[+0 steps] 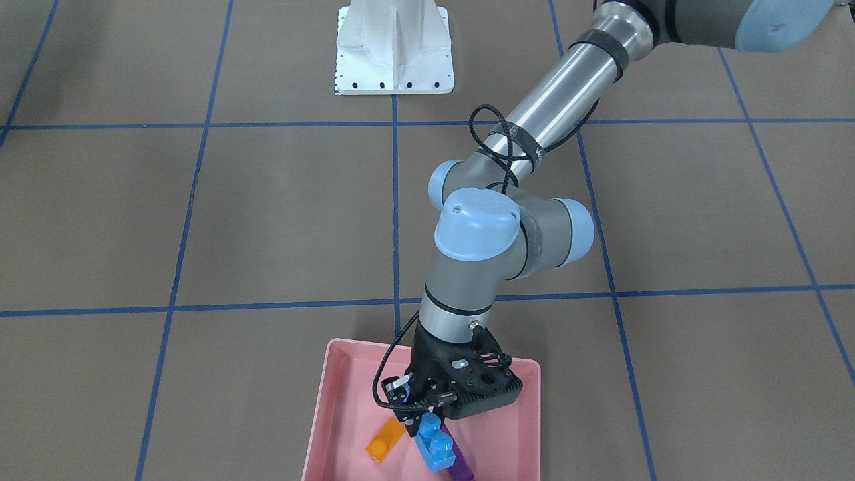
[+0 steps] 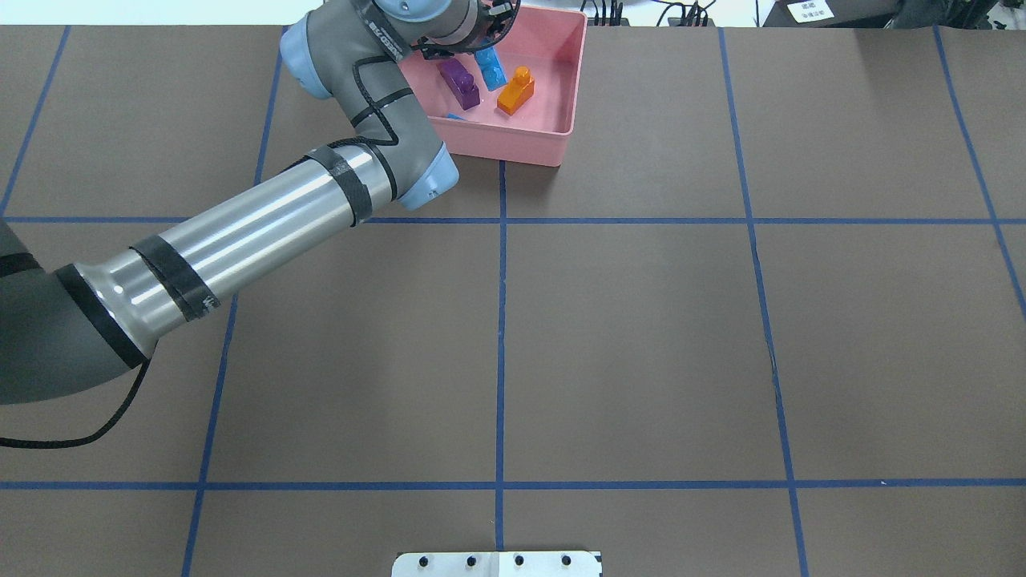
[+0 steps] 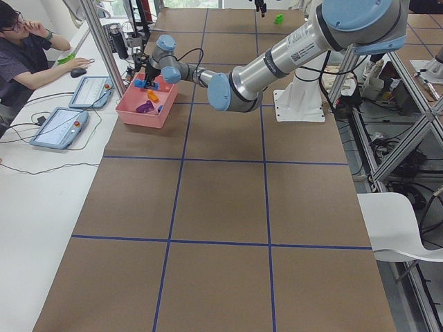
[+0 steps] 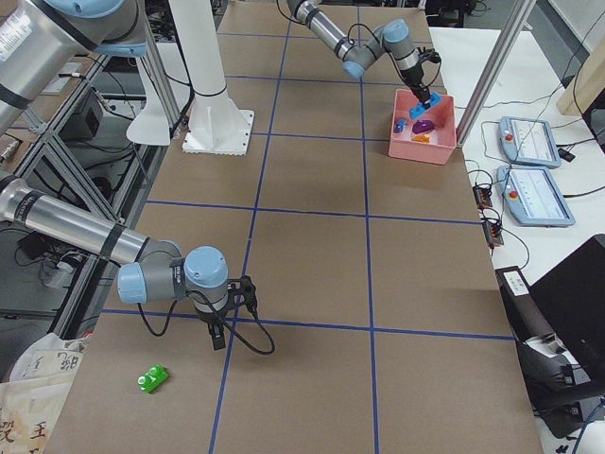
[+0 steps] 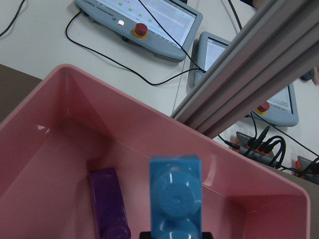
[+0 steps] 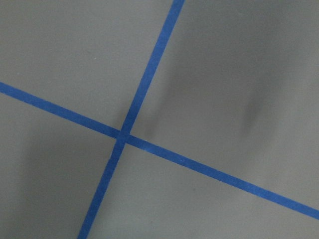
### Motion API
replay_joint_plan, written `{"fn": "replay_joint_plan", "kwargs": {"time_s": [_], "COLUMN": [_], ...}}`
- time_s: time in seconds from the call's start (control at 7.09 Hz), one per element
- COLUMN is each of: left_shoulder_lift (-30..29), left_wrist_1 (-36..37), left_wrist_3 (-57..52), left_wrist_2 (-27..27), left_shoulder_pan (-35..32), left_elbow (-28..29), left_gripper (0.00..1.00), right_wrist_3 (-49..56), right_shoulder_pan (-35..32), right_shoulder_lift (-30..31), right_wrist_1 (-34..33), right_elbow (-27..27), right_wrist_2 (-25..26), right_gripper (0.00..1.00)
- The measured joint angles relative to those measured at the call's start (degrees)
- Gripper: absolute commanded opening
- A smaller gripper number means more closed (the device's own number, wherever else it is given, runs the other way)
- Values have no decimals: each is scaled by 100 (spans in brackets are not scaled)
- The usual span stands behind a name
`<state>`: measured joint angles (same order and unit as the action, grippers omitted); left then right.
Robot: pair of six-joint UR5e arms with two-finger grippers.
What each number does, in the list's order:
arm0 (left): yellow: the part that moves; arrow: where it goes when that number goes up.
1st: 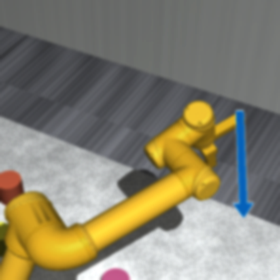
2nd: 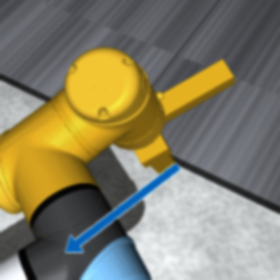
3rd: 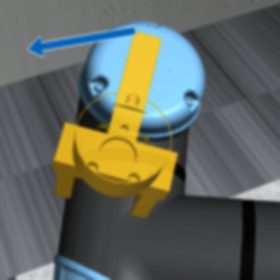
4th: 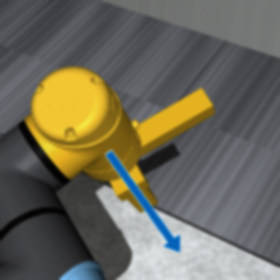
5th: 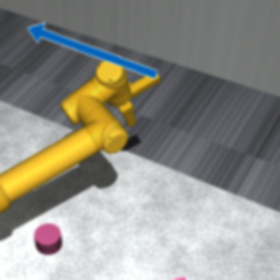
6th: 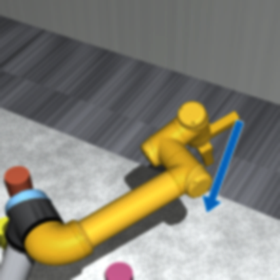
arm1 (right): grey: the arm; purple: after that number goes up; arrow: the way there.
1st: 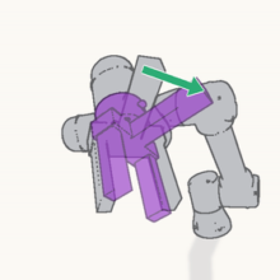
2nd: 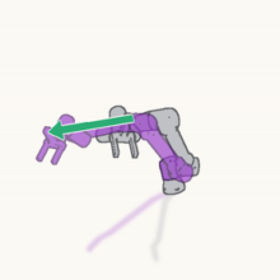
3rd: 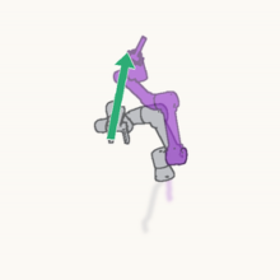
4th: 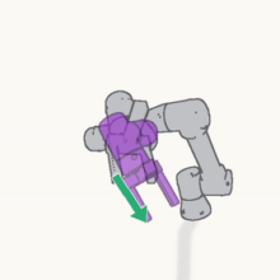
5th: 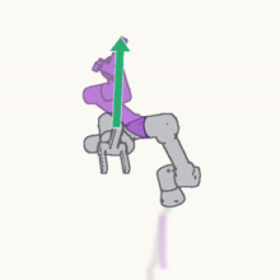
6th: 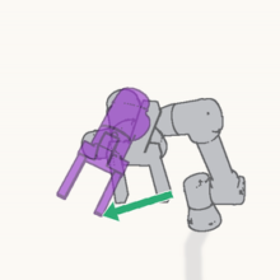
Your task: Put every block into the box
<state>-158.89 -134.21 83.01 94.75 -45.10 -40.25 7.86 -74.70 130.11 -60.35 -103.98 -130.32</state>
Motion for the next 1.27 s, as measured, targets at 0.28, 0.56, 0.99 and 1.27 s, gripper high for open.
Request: {"fn": "replay_joint_plan", "kwargs": {"time_s": [0.28, 0.56, 0.99, 1.27], "left_shoulder_lift": [-80, -162, -225, -244], "left_wrist_1": [-16, -18, -12, -15], "left_wrist_3": [162, 189, 201, 206], "left_wrist_2": [-180, -204, -202, -198], "left_shoulder_pan": [117, 130, 133, 130], "left_elbow": [24, 30, 14, -9], "left_gripper": [100, 100, 100, 100], "right_wrist_3": [76, 414, 1167, 1343], "right_shoulder_pan": [5, 7, 8, 14], "right_shoulder_lift": [-28, -24, 165, 409], "right_wrist_1": [-2, -5, 68, 261], "right_elbow": [137, 341, 744, 860], "right_wrist_2": [33, 115, 135, 72], "right_gripper": [100, 100, 100, 100]}}
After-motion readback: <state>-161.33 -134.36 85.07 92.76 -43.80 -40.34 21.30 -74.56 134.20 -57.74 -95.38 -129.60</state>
